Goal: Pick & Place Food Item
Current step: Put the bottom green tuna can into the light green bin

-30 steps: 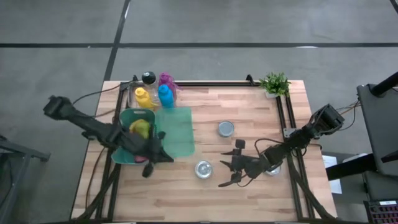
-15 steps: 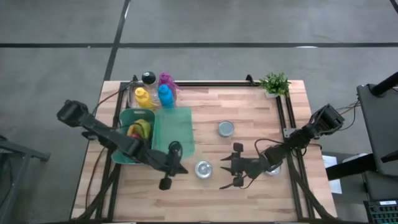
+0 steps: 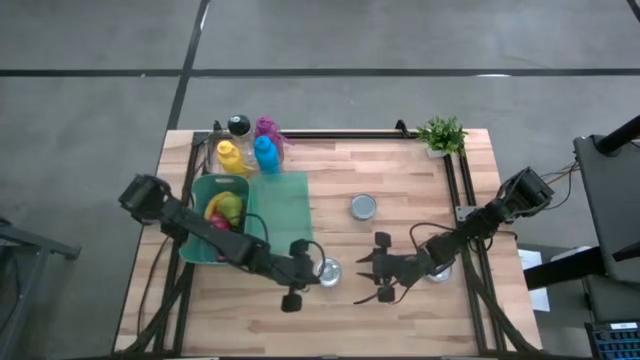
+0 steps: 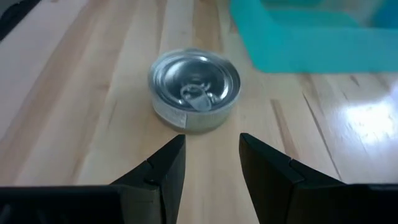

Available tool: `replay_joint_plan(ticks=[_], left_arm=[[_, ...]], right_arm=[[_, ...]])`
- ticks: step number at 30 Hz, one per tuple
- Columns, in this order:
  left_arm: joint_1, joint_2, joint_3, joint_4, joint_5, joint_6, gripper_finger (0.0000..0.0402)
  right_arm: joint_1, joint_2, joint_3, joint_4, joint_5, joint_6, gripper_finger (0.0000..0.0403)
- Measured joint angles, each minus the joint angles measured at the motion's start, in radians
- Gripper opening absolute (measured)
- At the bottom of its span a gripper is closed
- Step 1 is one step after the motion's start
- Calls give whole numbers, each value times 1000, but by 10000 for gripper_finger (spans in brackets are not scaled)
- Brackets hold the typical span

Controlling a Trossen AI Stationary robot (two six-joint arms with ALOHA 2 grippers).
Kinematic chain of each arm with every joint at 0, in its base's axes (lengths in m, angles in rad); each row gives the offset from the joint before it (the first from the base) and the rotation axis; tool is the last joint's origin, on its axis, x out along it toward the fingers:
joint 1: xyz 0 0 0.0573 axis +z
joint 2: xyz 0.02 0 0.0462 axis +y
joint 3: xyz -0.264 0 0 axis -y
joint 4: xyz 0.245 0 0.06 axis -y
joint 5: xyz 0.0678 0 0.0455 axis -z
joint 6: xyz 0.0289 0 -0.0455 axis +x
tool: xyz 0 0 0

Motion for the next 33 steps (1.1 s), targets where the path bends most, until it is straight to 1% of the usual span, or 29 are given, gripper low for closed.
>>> replay_joint_plan(ticks=[3, 7, 11, 12, 14, 17, 19, 22, 25, 30, 33], left_arm=[[8, 30, 15, 1, 1, -61, 3], [19, 43, 17, -19, 4, -71, 3], [21, 33, 17, -30, 4, -72, 3], [21, 30, 17, -33, 4, -72, 3], [21, 25, 17, -34, 4, -80, 3], [21, 24, 17, -32, 5, -125, 3], [21, 23, 17, -30, 8, -166, 3], [28, 21, 17, -49, 11, -150, 3], [42, 19, 17, -103, 10, -141, 3], [56, 20, 16, -195, 10, -208, 3], [59, 23, 16, -203, 10, -229, 3]], right_arm=[[0, 0, -16, 1, 0, 22, 147], [-1, 1, -30, 3, 0, 64, 147], [-1, 1, -29, 10, 1, 71, 147], [-1, 1, -30, 10, 5, 71, 147], [-3, 5, -29, 13, 48, 76, 147], [-3, 43, -31, 43, 79, 52, 147], [-3, 84, -30, 114, 77, 37, 147], [-2, 153, -28, 172, 74, 34, 147], [-2, 209, -18, 183, 72, 28, 147], [-2, 234, -11, 188, 72, 26, 147], [-3, 234, -11, 196, 72, 26, 147]])
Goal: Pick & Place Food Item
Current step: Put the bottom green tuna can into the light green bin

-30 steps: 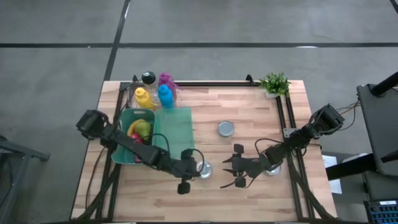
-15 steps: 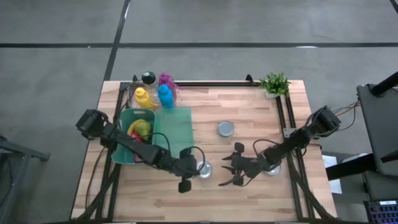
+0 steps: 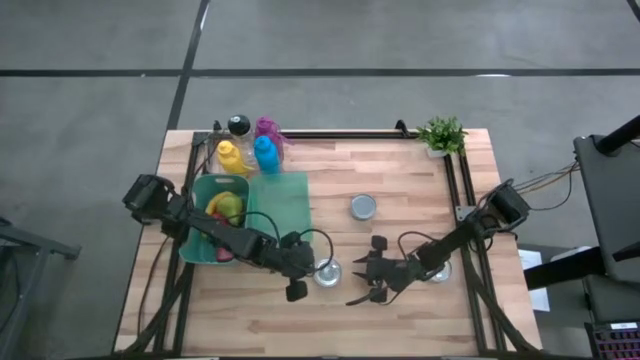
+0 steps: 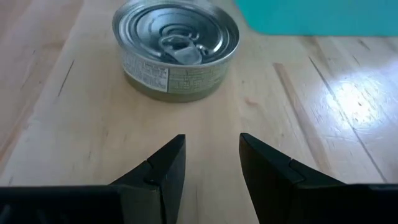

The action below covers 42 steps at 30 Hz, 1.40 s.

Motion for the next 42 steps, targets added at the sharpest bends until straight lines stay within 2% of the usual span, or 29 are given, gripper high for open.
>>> replay_joint_plan(ticks=[12, 27, 36, 42], left_arm=[[-1, 2, 0, 2, -1, 0, 3], [-1, 32, 0, 50, -1, 0, 3], [-1, 96, 2, 62, 0, 0, 3], [-1, 93, 2, 63, 10, -1, 3]], right_arm=[[0, 34, 48, 38, 0, -26, 147], [0, 186, 156, 56, 14, -36, 147], [0, 163, 154, 38, 7, -59, 147], [0, 155, 154, 39, 7, -72, 147]])
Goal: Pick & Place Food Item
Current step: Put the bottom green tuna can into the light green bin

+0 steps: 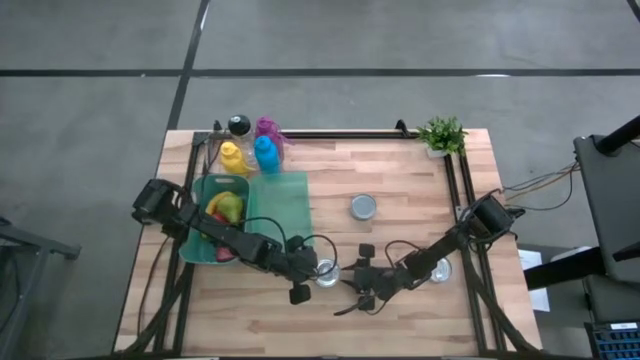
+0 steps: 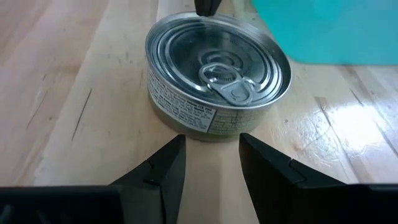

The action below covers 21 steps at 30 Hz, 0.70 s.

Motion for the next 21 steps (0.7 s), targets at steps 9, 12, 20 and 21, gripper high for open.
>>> replay_joint_plan(ticks=[9, 12, 20, 21], left_arm=[[1, -3, 0, -25, 15, -3, 3], [1, -3, 0, -27, 15, -3, 3], [1, -2, 0, -46, 18, -14, 3], [1, -2, 0, -51, 18, -22, 3]], right_arm=[[-4, 11, 0, 7, 0, 25, 147], [-6, 16, 0, 12, 1, 36, 147], [-7, 35, 21, 19, 5, 35, 147], [-7, 35, 24, 18, 5, 31, 147]])
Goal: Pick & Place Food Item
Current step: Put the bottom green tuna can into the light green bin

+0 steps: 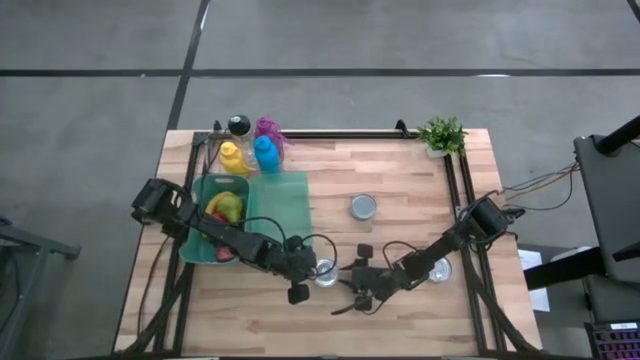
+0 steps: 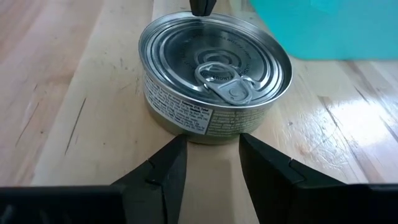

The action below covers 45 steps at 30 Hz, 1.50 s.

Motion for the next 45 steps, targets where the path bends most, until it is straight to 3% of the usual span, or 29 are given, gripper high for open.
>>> replay_joint_plan(ticks=[31, 45], left_arm=[[-1, 3, -3, -32, 7, -11, 3], [-1, 0, -4, -44, 4, -12, 3]], right_arm=[[-3, 0, 24, 127, 2, -135, 147], [-1, -3, 87, 150, -6, -294, 147]])
